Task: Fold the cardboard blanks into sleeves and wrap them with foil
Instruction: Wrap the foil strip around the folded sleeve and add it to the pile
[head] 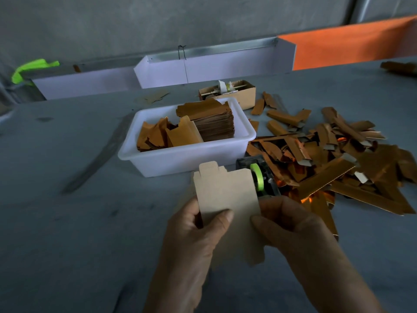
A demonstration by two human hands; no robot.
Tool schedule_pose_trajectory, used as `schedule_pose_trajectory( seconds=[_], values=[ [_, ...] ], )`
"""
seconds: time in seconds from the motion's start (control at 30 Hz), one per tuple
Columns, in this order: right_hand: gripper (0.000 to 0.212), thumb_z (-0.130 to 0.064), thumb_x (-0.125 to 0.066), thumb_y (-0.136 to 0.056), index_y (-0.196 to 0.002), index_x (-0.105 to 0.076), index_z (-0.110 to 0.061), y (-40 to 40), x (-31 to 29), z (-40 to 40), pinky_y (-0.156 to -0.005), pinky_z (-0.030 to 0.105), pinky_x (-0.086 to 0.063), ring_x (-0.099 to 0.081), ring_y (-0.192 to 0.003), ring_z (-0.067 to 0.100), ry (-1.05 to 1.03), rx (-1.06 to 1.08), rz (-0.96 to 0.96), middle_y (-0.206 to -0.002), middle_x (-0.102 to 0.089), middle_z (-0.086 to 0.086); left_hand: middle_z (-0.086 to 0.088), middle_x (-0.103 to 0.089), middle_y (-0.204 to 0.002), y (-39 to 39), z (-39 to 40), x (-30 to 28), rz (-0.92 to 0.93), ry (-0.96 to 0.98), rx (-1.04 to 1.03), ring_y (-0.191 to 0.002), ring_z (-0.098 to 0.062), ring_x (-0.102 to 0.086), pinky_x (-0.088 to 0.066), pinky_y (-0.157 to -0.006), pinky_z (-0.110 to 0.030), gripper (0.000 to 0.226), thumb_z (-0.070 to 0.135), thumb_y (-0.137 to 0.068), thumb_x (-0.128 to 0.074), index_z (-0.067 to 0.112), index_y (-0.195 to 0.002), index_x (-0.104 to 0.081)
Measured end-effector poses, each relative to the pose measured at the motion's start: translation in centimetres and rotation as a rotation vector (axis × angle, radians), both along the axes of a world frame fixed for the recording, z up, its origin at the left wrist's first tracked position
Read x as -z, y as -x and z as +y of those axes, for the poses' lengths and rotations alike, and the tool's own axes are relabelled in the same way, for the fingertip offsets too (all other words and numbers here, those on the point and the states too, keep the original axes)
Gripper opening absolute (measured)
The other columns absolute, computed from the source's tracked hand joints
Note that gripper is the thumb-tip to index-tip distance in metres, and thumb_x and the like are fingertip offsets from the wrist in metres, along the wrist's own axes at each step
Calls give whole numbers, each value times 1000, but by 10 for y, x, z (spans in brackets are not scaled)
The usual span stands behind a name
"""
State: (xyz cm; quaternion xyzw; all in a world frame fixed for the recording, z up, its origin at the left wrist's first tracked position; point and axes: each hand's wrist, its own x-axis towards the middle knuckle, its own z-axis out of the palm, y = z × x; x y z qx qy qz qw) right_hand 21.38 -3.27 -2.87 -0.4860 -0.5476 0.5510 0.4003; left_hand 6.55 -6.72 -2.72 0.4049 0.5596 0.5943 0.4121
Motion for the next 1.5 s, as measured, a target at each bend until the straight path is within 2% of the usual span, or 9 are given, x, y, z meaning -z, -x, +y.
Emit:
schedule_pose_trajectory(
  seconds=[0.2,0.5,0.67,0.77,0.87,1.0,1.2,1.3,1.5],
  values=[
    [10,-4,-66,-78,-79,-68,-14,3,4,3,-67,29,-56,-67,-78,15,116,-3,117,-75,-71,-1,1,-76,-82,-1,-1,-1,20,5,-27,-72,-8,-70,-49,-58,-16,20,10,-78,-75,23,-93,-75],
    [20,-7,-66,-79,-67,-69,-23,-1,2,4,-70,33,-56,-67,-79,17,89,-18,112,-77,-71,-5,6,-72,-68,-10,1,-2,106,-7,-98,-58,2,-61,-45,-52,-13,21,29,-64,-68,32,-85,-71],
    [13,-17,-72,-75,-71,-64,-26,0,-4,-4,-65,10,-47,-57,-78,-3,-432,38,-411,-68,-62,-10,3,-70,-67,-14,2,3,236,14,-205,-62,-13,-66,-55,-61,-37,22,34,-63,-64,31,-84,-69],
    [13,-19,-70,-72,-72,-59,-26,9,-9,-13,-60,6,-44,-56,-76,1,-698,6,-513,-65,-57,-11,5,-69,-66,-15,5,6,274,3,-268,-58,-10,-63,-53,-57,-34,21,33,-63,-63,27,-82,-69],
    [30,-15,-71,-74,-80,-48,-34,17,-11,-19,-57,5,-47,-62,-70,-5,-594,-98,-419,-63,-62,-10,0,-65,-61,-18,5,7,273,12,-212,-53,-8,-56,-47,-52,-30,15,34,-67,-63,24,-77,-69],
    [25,-18,-64,-78,-88,-52,-37,12,-13,-16,-60,9,-51,-65,-70,-6,-481,-154,-288,-83,-67,-21,-8,-60,-63,-11,0,2,-37,84,48,-60,-17,-55,-44,-53,-31,35,48,-77,-62,14,-77,-69],
    [12,-33,-64,-78,-87,-57,-37,10,-15,-13,-62,12,-53,-66,-72,-5,-333,-119,-279,-81,-68,-23,-9,-61,-64,-9,-2,1,223,-7,78,-60,-16,-52,-41,-55,-39,22,37,-79,-56,17,-79,-66],
    [41,-62,-53,-54,-86,-53,-37,1,-13,-9,-51,15,-49,-63,-70,-6,-322,75,-253,-74,-66,-13,-17,-69,-80,-11,-4,-8,200,-8,149,-70,-19,-60,-49,-63,-35,22,36,-81,-56,24,-90,-71],
    [32,-43,-62,-51,-79,-71,-29,-4,-15,-1,-75,35,-53,-69,-77,14,54,-113,68,-80,-71,2,-4,-71,-79,-17,-6,-13,220,20,175,-71,-15,-67,-52,-61,-25,7,29,-87,-66,25,-88,-72]
  ],
)
